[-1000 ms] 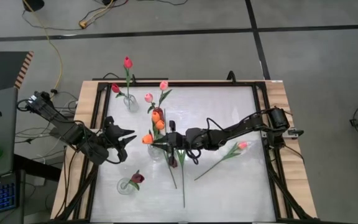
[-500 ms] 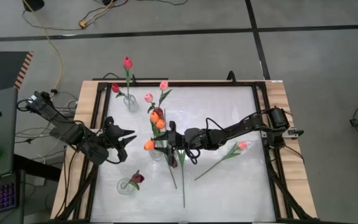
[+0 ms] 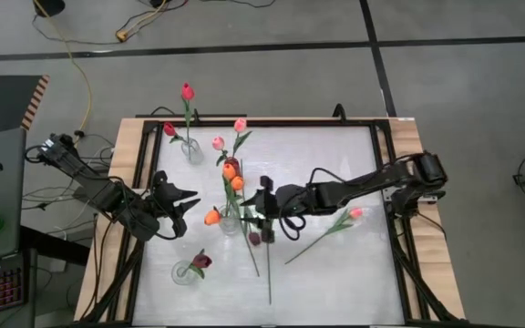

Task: Sort flowers into vase by color
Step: Put the dark red tulip into the bottom transparent vase

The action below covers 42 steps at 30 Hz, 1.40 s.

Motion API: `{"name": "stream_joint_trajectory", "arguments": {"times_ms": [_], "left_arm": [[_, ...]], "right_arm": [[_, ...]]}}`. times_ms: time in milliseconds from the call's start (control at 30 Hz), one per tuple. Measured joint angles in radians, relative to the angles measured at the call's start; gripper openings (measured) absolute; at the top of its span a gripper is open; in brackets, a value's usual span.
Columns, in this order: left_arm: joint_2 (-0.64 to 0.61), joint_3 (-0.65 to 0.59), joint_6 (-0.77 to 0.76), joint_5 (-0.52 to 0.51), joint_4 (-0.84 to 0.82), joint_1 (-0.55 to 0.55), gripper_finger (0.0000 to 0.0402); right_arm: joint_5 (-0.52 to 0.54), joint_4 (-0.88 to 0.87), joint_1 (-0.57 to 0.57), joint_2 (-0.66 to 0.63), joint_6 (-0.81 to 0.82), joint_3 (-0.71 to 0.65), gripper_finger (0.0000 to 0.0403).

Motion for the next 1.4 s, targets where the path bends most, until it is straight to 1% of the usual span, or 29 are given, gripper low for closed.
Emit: {"name": "stream_joint_trajectory", "arguments": {"times_ms": [100, 200, 267, 367, 500, 700, 767, 900, 1033, 1100, 1233, 1400], "left_arm": [[0.000, 0.000, -0.003, 0.006, 0.000, 0.000, 0.0086], [0.000, 0.000, -0.003, 0.006, 0.001, 0.000, 0.0086], [0.000, 0.000, -0.003, 0.006, 0.008, 0.000, 0.0086], [0.000, 0.000, -0.003, 0.009, 0.012, 0.000, 0.0086], [0.000, 0.000, -0.003, 0.023, 0.013, 0.000, 0.0086], [0.000, 0.000, -0.004, 0.023, 0.014, 0.000, 0.0086], [0.000, 0.000, -0.004, 0.023, 0.015, 0.000, 0.0086], [0.000, 0.000, -0.004, 0.024, 0.015, 0.000, 0.0086], [0.000, 0.000, -0.031, 0.025, 0.014, 0.000, 0.0086], [0.000, 0.000, -0.046, 0.027, 0.014, 0.000, 0.0086], [0.000, 0.000, -0.049, 0.060, 0.014, 0.000, 0.0086], [0.000, 0.000, -0.049, 0.076, 0.014, 0.000, 0.0086]], "right_arm": [[0.000, -0.134, 0.005, -0.065, 0.055, 0.000, 0.0216], [0.000, -0.268, 0.010, -0.115, 0.154, 0.001, 0.0216], [0.000, -0.358, 0.011, -0.135, 0.257, 0.001, 0.0216], [0.002, -0.465, 0.020, -0.145, 0.461, 0.001, 0.0216], [0.002, -0.522, 0.049, -0.097, 0.700, 0.001, 0.0216], [0.002, -0.497, 0.091, 0.028, 0.911, 0.000, 0.0216], [0.003, -0.472, 0.096, 0.064, 0.949, 0.000, 0.0216], [0.019, -0.454, 0.107, 0.125, 0.966, 0.000, 0.0216], [0.023, -0.442, 0.112, 0.174, 1.031, 0.000, 0.0216], [0.023, -0.445, 0.112, 0.193, 1.037, 0.000, 0.0216], [0.038, -0.442, 0.111, 0.209, 1.039, 0.000, 0.0216], [0.102, -0.440, 0.111, 0.218, 1.040, 0.001, 0.0216]]}}
